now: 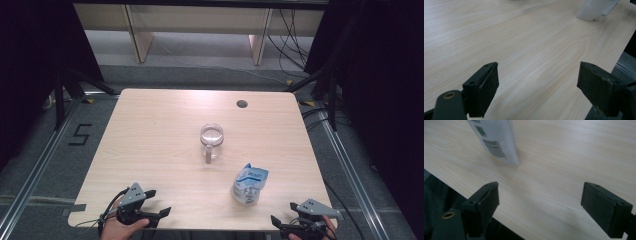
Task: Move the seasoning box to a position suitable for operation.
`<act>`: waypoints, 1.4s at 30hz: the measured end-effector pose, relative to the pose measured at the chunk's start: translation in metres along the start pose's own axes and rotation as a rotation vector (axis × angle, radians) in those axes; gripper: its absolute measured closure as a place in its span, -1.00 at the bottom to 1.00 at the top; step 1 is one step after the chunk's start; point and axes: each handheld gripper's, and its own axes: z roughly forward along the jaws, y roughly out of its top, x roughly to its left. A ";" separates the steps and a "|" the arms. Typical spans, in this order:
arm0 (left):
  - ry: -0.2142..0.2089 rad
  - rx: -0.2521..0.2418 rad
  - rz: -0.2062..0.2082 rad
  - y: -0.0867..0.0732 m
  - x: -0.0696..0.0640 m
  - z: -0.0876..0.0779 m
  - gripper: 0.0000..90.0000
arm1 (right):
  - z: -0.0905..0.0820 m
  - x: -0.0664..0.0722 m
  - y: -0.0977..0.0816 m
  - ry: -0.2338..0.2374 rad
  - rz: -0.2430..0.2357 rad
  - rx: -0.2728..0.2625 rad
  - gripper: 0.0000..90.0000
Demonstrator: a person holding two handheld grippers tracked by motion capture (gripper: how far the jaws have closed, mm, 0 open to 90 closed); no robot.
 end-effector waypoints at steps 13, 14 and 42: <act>0.042 -0.058 -0.013 0.024 -0.001 0.016 -0.62 | 0.001 -0.003 0.001 -0.005 -0.010 -0.015 -0.65; 0.042 -0.073 -0.018 0.028 -0.001 0.021 -0.60 | 0.001 -0.004 0.002 -0.014 -0.024 -0.020 -0.65; 0.122 -0.086 0.008 0.107 -0.015 0.132 -0.12 | 0.000 -0.004 0.002 0.013 -0.013 -0.038 -0.63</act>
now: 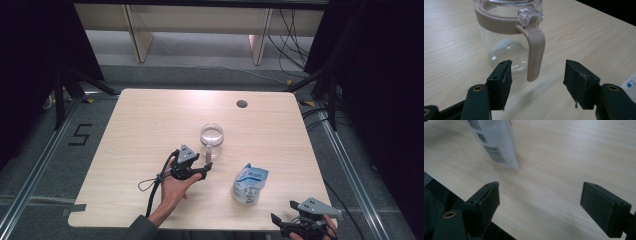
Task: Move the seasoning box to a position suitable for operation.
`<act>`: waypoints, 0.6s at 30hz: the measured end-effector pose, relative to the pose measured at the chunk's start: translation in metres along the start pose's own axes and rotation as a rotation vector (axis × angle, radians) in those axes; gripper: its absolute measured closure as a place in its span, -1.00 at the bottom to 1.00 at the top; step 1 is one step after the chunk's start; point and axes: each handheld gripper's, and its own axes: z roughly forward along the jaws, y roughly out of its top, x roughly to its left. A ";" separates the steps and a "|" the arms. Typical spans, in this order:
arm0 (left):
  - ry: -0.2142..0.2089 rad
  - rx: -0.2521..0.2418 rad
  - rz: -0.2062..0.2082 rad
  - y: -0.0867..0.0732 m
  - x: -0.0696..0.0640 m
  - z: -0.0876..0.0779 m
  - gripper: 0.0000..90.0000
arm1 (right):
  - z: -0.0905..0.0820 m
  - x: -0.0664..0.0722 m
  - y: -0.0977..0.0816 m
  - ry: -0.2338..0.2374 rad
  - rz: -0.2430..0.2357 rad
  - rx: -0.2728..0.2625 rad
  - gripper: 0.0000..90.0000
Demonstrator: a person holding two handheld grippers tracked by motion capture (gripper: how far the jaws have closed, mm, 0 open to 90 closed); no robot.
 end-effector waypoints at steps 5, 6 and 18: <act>0.028 0.002 0.020 0.006 -0.002 0.006 0.01 | 0.000 0.000 0.000 0.001 -0.001 0.000 -0.63; 0.032 0.004 0.018 0.007 -0.003 0.008 0.03 | 0.000 0.003 -0.001 -0.002 0.037 0.014 -0.63; 0.067 0.008 0.035 0.010 -0.004 0.021 0.32 | 0.000 0.002 -0.001 0.007 0.033 0.011 -0.62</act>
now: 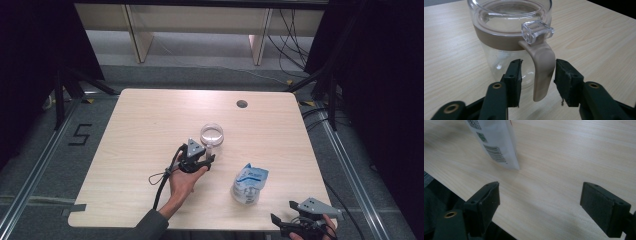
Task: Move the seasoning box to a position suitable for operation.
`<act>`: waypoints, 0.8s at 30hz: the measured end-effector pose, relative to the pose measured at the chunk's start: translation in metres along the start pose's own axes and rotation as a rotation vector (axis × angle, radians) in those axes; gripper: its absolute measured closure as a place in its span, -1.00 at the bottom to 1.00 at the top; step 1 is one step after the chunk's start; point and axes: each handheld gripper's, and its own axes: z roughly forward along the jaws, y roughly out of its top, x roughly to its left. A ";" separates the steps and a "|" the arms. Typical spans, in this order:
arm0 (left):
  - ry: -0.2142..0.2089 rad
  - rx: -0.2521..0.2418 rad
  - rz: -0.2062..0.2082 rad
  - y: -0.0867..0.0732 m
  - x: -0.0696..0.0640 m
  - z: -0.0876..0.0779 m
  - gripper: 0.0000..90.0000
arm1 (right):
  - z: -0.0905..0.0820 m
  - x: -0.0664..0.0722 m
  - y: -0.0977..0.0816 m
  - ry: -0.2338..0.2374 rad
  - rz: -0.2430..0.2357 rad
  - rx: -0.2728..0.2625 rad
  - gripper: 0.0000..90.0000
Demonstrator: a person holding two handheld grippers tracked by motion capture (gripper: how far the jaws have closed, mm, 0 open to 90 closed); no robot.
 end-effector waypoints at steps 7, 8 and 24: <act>-0.009 -0.016 0.030 0.000 0.000 -0.001 0.63 | 0.000 -0.004 0.000 -0.019 -0.036 -0.012 -0.62; -0.021 -0.014 0.028 0.000 0.001 -0.002 0.63 | 0.000 -0.004 0.000 -0.019 -0.037 -0.012 -0.62; -0.168 0.014 0.080 -0.017 -0.003 -0.033 0.65 | 0.002 -0.004 0.000 -0.010 -0.035 -0.010 -0.62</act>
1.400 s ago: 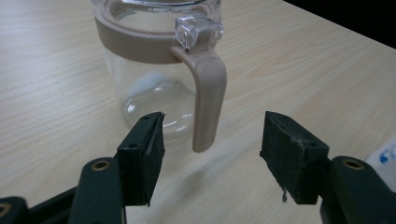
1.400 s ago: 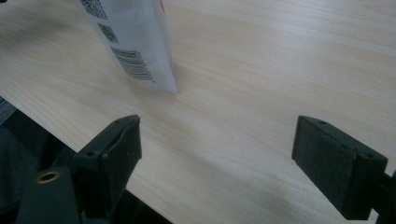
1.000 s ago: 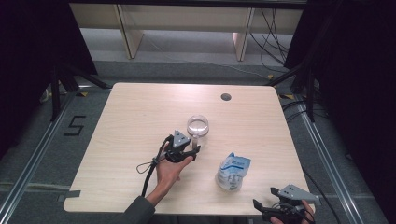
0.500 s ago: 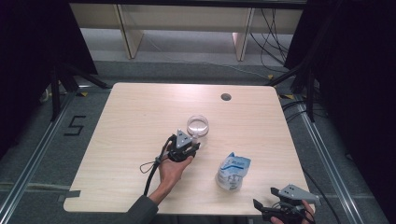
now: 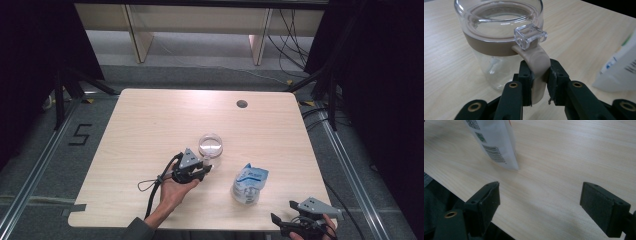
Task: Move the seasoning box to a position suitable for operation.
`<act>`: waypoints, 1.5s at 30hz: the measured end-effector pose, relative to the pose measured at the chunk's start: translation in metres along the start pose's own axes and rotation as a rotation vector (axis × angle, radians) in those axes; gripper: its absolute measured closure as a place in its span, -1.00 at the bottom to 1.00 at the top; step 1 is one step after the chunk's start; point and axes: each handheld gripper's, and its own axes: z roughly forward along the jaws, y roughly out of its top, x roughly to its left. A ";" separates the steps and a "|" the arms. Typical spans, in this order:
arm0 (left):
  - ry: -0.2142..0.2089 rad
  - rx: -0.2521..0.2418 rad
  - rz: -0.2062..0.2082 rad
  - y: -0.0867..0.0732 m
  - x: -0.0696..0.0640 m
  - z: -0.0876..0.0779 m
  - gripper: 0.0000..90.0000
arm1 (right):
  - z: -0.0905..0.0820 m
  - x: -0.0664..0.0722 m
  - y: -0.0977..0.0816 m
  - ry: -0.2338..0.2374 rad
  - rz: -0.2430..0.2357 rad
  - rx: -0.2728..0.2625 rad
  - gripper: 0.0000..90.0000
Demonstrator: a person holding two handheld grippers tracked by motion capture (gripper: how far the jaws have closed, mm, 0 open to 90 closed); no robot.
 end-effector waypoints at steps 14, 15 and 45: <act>-0.132 0.019 0.077 -0.016 -0.020 -0.025 0.66 | 0.000 0.000 0.000 0.003 -0.006 -0.002 -0.61; -0.132 0.019 0.077 -0.016 -0.020 -0.025 0.66 | 0.000 0.000 0.000 0.004 -0.006 -0.001 -0.61; -0.029 0.019 0.113 -0.027 0.007 -0.050 0.57 | 0.001 0.000 0.000 0.007 -0.002 0.002 -0.60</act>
